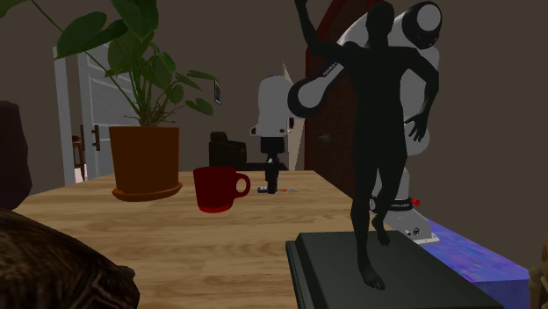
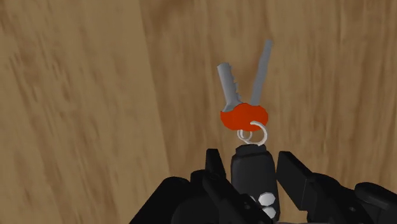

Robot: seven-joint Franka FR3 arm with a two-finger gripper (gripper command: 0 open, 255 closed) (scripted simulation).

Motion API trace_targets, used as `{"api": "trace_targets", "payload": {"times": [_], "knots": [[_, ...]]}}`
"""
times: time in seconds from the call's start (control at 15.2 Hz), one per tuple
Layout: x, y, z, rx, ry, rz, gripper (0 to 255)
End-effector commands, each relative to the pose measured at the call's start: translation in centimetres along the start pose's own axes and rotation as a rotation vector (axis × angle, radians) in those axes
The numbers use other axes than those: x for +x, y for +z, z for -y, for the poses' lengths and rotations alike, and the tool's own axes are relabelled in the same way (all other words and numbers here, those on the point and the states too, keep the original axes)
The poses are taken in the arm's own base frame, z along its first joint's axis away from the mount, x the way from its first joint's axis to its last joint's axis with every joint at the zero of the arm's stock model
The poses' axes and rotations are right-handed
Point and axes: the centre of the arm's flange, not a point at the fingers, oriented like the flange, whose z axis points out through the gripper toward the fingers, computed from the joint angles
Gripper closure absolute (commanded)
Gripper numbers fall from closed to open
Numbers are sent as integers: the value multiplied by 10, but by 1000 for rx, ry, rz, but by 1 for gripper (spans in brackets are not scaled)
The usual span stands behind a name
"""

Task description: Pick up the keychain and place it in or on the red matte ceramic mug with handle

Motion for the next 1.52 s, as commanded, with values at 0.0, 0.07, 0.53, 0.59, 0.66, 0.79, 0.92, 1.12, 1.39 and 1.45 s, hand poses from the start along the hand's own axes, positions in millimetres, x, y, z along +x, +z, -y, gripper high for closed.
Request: {"api": "trace_targets", "payload": {"times": [0.0,0.07,0.53,0.59,0.66,0.79,0.92,1.12,1.39,1.45], "knots": [[-2,4,3,-1,-7,8,255],[-4,4,3,-1,-7,8,255],[-4,-33,4,-1,-7,8,255],[-4,-38,4,-1,-7,8,255],[-4,-44,4,-1,-7,8,255],[-4,-54,4,-1,-7,8,255],[-4,-65,4,-1,-7,8,255],[-4,-81,4,-1,-7,8,255],[-4,-102,5,-1,-7,8,255],[-4,-107,5,-1,-7,8,255]]}}
